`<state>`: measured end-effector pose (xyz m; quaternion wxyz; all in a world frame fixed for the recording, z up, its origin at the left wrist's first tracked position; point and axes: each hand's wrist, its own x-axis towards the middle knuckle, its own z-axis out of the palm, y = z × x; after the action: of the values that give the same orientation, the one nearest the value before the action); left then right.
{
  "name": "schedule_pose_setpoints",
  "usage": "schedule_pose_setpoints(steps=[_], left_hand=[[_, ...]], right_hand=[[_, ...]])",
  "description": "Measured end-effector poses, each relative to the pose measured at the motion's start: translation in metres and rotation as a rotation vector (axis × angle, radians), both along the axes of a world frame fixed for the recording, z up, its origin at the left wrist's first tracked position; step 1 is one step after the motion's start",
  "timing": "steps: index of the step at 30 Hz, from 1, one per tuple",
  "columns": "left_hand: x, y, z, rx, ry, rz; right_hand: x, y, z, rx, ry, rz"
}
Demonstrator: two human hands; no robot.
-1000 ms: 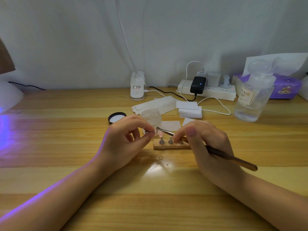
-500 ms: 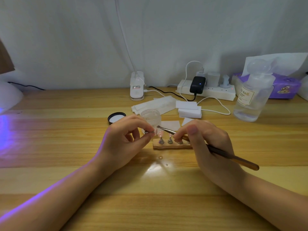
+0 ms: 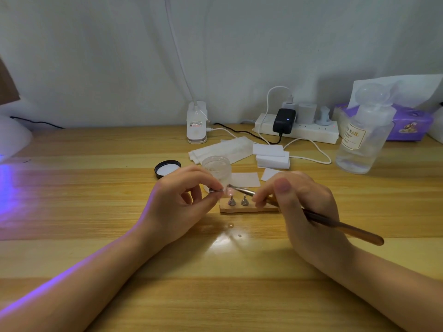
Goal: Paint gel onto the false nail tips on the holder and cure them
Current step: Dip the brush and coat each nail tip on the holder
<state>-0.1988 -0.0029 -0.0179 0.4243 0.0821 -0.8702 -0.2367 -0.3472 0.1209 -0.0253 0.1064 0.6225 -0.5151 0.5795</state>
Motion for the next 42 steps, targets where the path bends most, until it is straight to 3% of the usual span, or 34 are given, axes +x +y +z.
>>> schedule_pose_setpoints(steps=[10,16,24,32,42], left_hand=[[-0.0004,0.0014,0.0007,-0.003,0.007,0.001],[-0.0004,0.0009,0.0004,0.002,-0.003,0.014],[-0.0003,0.0019,0.0017,-0.003,-0.017,0.021],[0.0002,0.0015,0.0018,0.003,-0.019,0.011],[-0.0010,0.0000,-0.0008,0.014,0.005,0.021]], right_hand=[[0.0007,-0.0002,-0.0019,0.013,0.112,0.037],[-0.0020,-0.0011,-0.0003,0.036,-0.022,0.010],[0.0012,0.0007,-0.0010,0.069,0.037,0.054],[-0.0001,0.0006,0.0005,0.068,-0.073,0.046],[0.0026,0.0022,0.0000,0.093,0.064,0.091]])
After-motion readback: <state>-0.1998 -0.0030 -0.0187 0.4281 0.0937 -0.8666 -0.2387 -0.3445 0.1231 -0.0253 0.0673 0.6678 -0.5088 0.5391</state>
